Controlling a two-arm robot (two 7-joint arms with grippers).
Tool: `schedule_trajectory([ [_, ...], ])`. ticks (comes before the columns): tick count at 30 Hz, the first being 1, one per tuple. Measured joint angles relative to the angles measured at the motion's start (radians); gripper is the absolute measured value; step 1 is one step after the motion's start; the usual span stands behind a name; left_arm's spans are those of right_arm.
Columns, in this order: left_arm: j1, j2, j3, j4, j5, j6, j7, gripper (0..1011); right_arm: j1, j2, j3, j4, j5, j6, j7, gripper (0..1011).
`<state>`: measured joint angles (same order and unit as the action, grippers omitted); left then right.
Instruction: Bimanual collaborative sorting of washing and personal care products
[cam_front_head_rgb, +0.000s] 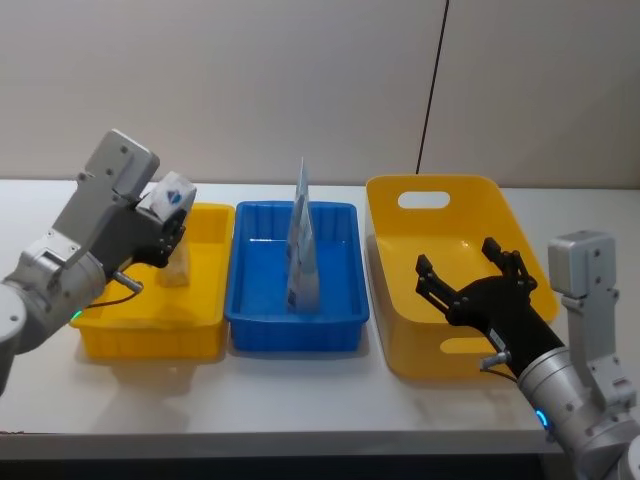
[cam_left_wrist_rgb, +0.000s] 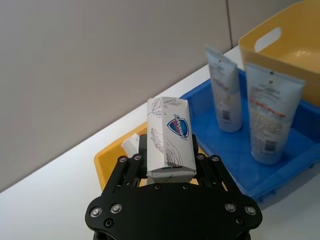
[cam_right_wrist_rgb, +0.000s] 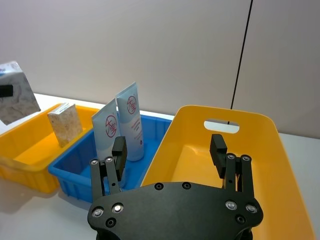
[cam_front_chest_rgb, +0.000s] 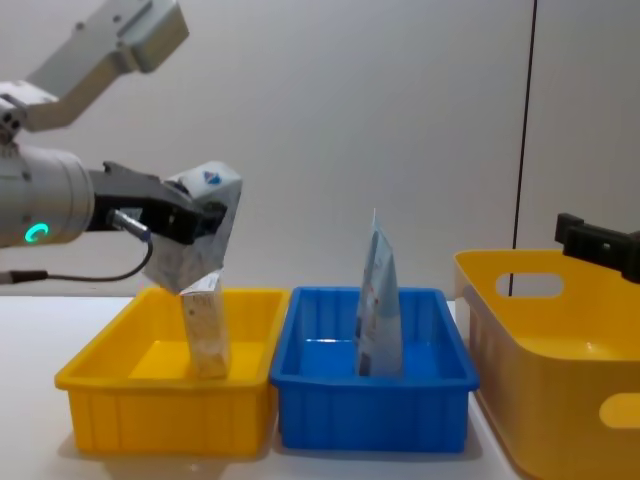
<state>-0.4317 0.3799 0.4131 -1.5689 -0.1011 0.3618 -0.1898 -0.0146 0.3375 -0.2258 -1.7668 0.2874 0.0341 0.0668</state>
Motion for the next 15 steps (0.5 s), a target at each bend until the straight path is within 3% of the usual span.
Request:
schedule_trajectory([
  [15,0.005,0.061,-0.027,-0.060,-0.094,-0.115,-0.185,378,0.000,0.000,0.000,0.000,0.000,0.000,0.000,1003],
])
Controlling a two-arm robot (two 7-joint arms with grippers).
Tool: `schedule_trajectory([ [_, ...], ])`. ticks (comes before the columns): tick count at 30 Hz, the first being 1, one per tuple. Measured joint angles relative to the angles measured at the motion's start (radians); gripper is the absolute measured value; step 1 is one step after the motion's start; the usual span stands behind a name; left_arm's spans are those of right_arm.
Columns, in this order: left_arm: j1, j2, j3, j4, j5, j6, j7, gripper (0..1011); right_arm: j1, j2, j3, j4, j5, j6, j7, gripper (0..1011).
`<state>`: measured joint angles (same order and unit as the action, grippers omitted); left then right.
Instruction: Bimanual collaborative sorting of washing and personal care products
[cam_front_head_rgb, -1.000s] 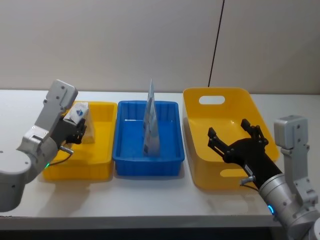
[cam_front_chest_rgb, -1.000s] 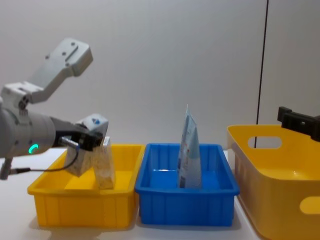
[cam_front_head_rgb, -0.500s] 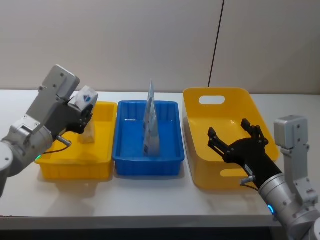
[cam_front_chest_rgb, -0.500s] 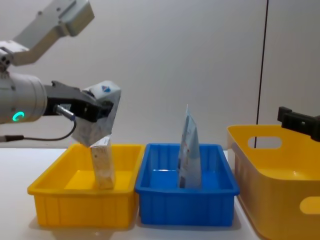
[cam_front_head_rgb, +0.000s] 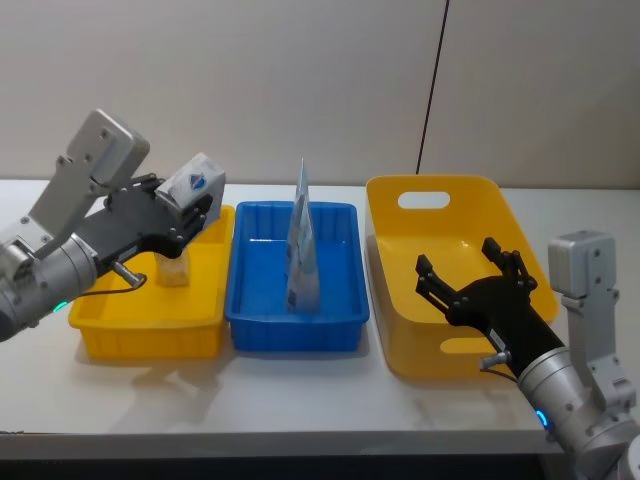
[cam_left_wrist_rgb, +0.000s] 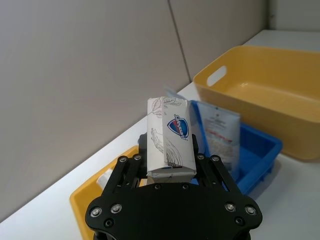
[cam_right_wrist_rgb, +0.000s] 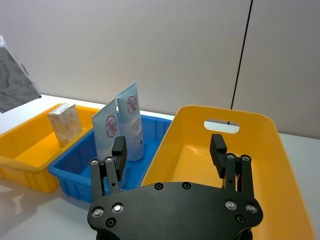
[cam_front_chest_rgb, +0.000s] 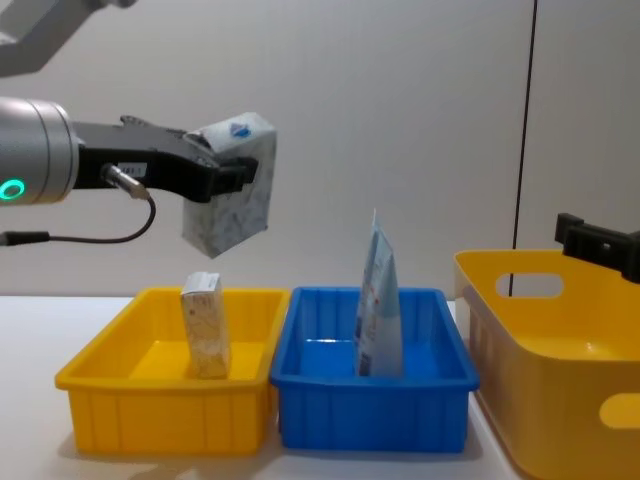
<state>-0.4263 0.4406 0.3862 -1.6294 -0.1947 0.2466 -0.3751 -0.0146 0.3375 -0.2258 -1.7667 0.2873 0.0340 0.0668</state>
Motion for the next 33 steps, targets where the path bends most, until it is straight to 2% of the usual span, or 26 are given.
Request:
schedule_trajectory([
  [3,-0.003,0.005,-0.003,0.000,-0.018,-0.019,-0.030,378,0.000,0.000,0.000,0.000,0.000,0.000,0.000,1003],
  [17,-0.040,0.023,-0.005,0.052,-0.151,-0.144,-0.242,378,0.000,0.000,0.000,0.000,0.000,0.000,0.000,1003],
  [33,-0.110,-0.004,0.031,0.172,-0.292,-0.253,-0.486,378,0.000,0.000,0.000,0.000,0.000,0.000,0.000,1003],
])
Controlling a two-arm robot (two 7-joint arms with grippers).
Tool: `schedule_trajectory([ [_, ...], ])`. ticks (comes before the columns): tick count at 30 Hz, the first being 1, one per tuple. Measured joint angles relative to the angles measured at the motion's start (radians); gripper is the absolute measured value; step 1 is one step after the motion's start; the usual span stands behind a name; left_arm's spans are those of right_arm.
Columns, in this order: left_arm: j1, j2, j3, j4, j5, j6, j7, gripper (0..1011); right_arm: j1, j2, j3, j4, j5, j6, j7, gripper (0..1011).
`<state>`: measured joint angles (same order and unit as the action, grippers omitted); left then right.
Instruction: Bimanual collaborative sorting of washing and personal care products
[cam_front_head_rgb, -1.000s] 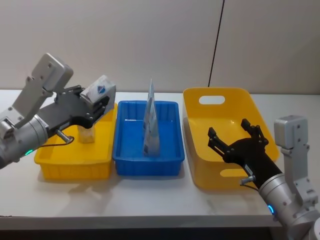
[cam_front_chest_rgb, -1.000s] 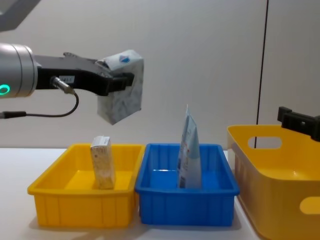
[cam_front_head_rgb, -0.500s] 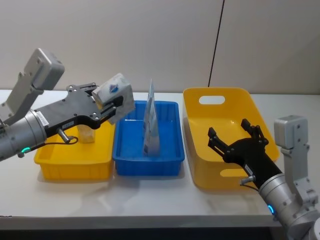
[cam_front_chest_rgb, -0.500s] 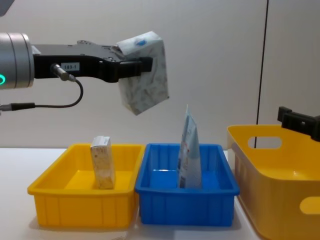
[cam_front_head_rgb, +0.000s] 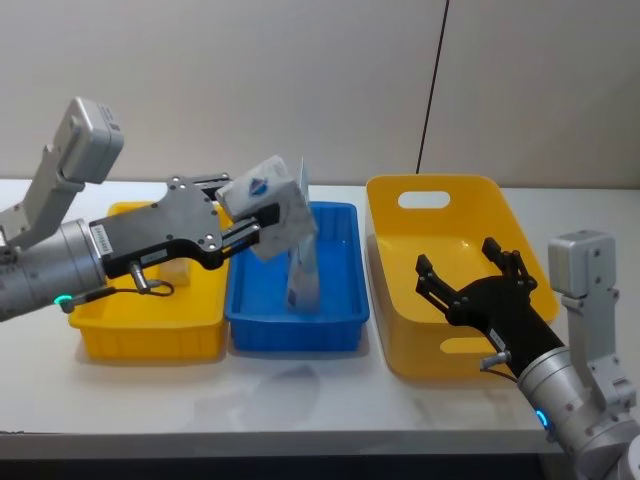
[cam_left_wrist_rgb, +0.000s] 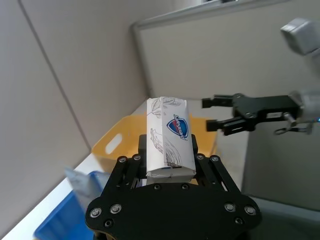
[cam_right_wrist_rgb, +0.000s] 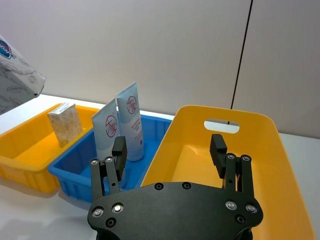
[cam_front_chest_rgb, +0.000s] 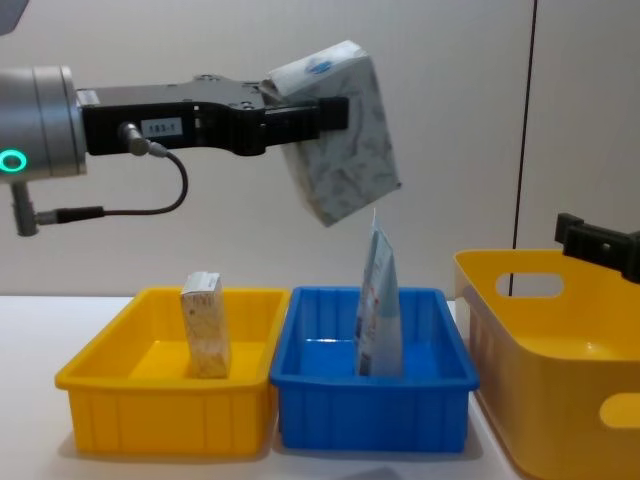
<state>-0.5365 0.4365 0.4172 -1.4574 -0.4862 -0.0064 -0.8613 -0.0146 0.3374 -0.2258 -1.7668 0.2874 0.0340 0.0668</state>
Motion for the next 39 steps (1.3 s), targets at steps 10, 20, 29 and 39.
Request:
schedule_trajectory([
  [10,-0.051,-0.037,0.039,0.090,-0.074,-0.037,-0.148,378,0.000,0.000,0.000,0.000,0.000,0.000,0.000,1003],
  [20,-0.106,-0.088,0.089,0.188,-0.138,-0.054,-0.298,378,0.000,0.000,0.000,0.000,0.000,0.000,0.000,1003],
  [29,-0.134,-0.122,0.122,0.249,-0.174,-0.063,-0.381,378,0.000,0.000,0.000,0.000,0.000,0.000,0.000,1003],
  [39,-0.136,-0.134,0.137,0.269,-0.193,-0.075,-0.397,378,0.000,0.000,0.000,0.000,0.000,0.000,0.000,1003],
])
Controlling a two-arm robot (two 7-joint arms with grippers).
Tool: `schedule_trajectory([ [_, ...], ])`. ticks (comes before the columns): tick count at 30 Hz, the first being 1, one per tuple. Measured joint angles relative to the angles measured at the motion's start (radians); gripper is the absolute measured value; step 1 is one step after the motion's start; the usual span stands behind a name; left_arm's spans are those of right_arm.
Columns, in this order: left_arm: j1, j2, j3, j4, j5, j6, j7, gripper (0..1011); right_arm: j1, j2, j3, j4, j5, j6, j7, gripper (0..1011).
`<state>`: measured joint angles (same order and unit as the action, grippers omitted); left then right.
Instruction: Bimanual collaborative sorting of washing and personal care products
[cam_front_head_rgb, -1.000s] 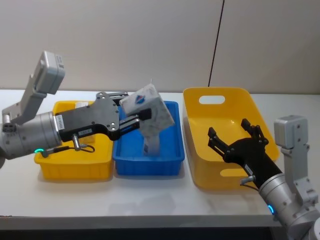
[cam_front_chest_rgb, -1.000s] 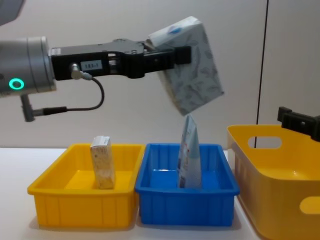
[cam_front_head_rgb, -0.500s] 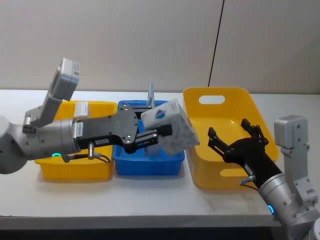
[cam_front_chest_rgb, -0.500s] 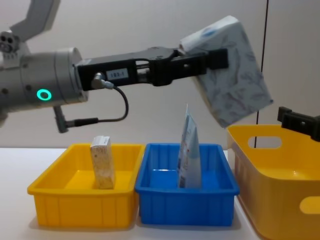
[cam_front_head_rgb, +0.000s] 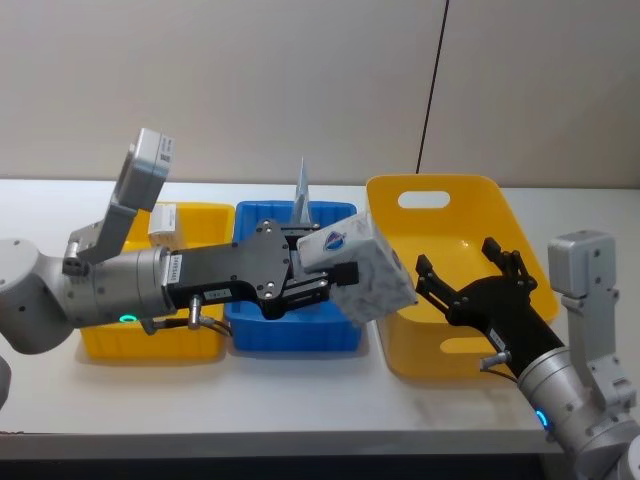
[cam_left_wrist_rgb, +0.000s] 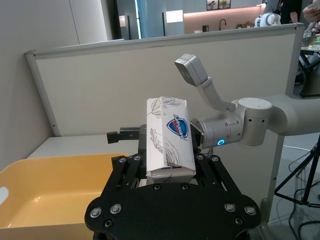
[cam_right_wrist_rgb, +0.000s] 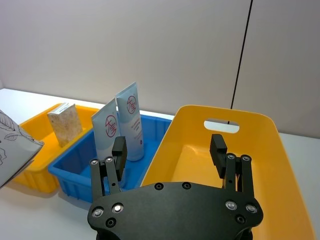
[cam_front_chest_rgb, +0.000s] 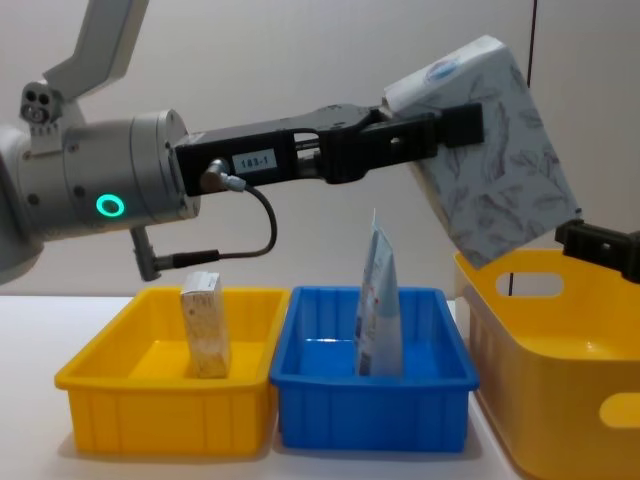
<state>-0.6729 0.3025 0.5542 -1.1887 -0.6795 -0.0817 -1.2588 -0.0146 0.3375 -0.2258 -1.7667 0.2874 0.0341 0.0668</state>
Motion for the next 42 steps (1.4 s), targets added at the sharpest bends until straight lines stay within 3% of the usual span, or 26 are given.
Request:
schedule_trajectory([
  [20,0.005,0.002,0.009,0.009,-0.016,-0.011,0.001,378,0.005,0.006,0.003,-0.002,0.010,0.001,0.026,1003],
  [33,0.005,0.003,0.011,0.011,-0.018,-0.013,0.001,378,0.045,0.054,0.022,-0.004,0.091,0.009,0.172,1003],
  [42,-0.006,0.012,0.020,0.022,-0.016,-0.013,-0.006,378,0.092,0.116,0.036,0.022,0.168,0.010,0.320,1003],
])
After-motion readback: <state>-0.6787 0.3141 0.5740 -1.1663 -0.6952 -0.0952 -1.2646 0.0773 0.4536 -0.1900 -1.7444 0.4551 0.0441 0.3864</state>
